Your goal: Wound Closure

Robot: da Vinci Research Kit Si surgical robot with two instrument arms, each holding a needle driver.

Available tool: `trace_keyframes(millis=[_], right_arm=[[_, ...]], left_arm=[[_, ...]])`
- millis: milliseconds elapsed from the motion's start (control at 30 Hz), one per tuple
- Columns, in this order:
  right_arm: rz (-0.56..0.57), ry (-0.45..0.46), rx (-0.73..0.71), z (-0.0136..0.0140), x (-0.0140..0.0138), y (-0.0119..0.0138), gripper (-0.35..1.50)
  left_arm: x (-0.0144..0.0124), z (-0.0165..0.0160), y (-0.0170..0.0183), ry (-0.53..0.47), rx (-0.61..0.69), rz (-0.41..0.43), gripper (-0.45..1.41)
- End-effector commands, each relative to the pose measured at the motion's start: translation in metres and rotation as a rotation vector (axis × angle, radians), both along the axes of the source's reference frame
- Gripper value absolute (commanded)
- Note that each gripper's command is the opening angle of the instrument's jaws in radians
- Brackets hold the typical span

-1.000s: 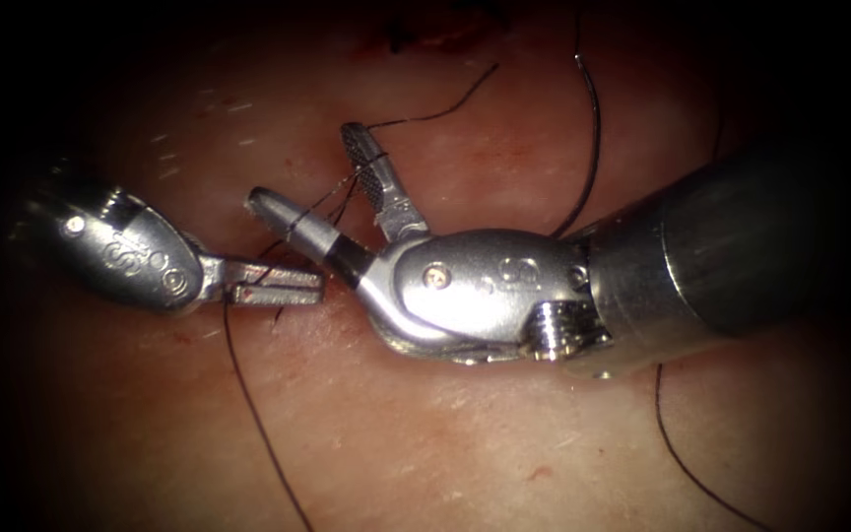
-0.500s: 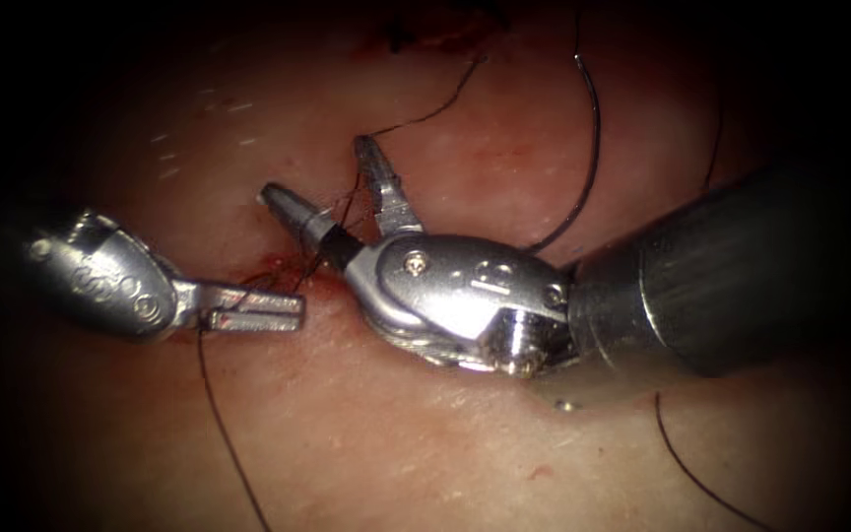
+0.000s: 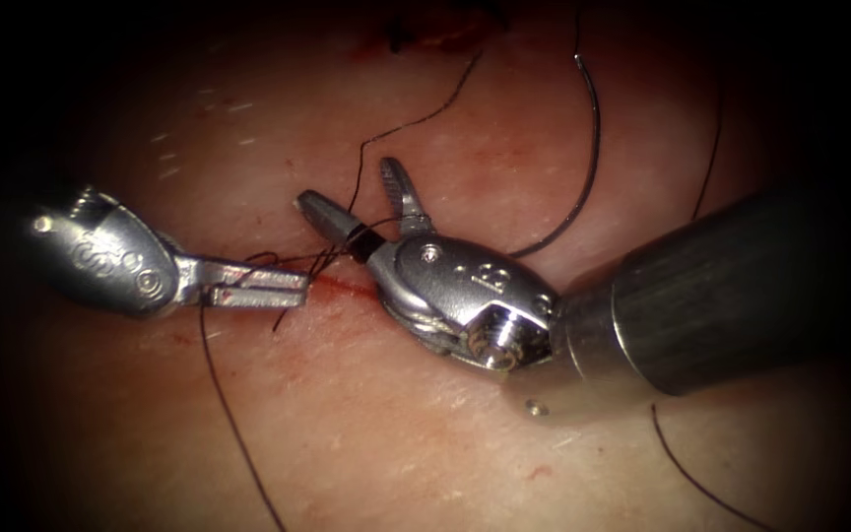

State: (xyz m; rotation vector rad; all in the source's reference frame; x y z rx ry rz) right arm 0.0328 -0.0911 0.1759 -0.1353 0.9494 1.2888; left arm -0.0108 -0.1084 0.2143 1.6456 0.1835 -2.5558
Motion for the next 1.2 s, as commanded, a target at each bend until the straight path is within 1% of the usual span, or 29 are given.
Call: trace_keyframes(millis=[33, 167, 300, 500, 633, 733, 800, 867, 1033, 1200], right_arm=[[0.012, 0.012, 0.036, 0.0003, 0.0008, -0.001, 1.31], [0.05, 0.051, 0.098, 0.0018, 0.0004, 0.0, 1.31], [0.083, 0.116, 0.219, 0.0039, 0.0002, 0.0004, 1.31], [0.099, 0.085, 0.299, 0.0064, -0.0001, 0.0005, 1.3], [0.035, 0.059, 0.396, 0.0078, -0.0001, 0.0003, 1.31], [-0.005, 0.048, 0.42, 0.0077, -0.0004, 0.0001, 1.31], [0.008, 0.02, 0.415, 0.0074, -0.0002, 0.0, 1.31], [0.011, 0.02, 0.417, 0.0071, -0.0001, 0.0001, 1.31], [0.028, 0.012, 0.415, 0.0064, -0.0001, 0.0007, 1.26], [0.034, 0.018, 0.407, 0.0063, -0.0002, 0.0011, 1.13]], left_arm=[[-0.001, -0.0001, -0.0013, 0.0, 0.007, 0.001, -0.45], [-0.0009, -0.0002, -0.0011, 0.001, 0.01, 0.004, -0.45], [-0.0009, -0.0004, -0.0009, 0.005, 0.012, 0.004, -0.45], [-0.0011, -0.0004, -0.0008, 0.006, 0.012, 0.002, -0.45], [-0.0011, -0.0004, -0.0008, 0.012, 0.013, 0.008, -0.45], [-0.001, -0.0005, -0.0003, 0.017, 0.015, 0.007, -0.45], [-0.0009, -0.0006, 0.0008, 0.026, 0.011, -0.003, -0.45], [-0.0009, -0.0004, 0.0019, 0.031, 0.018, -0.011, -0.45], [-0.0006, 0.0015, 0.0046, 0.044, 0.018, -0.023, -0.45], [-0.0004, 0.0038, 0.0042, 0.063, 0.031, -0.027, -0.45]])
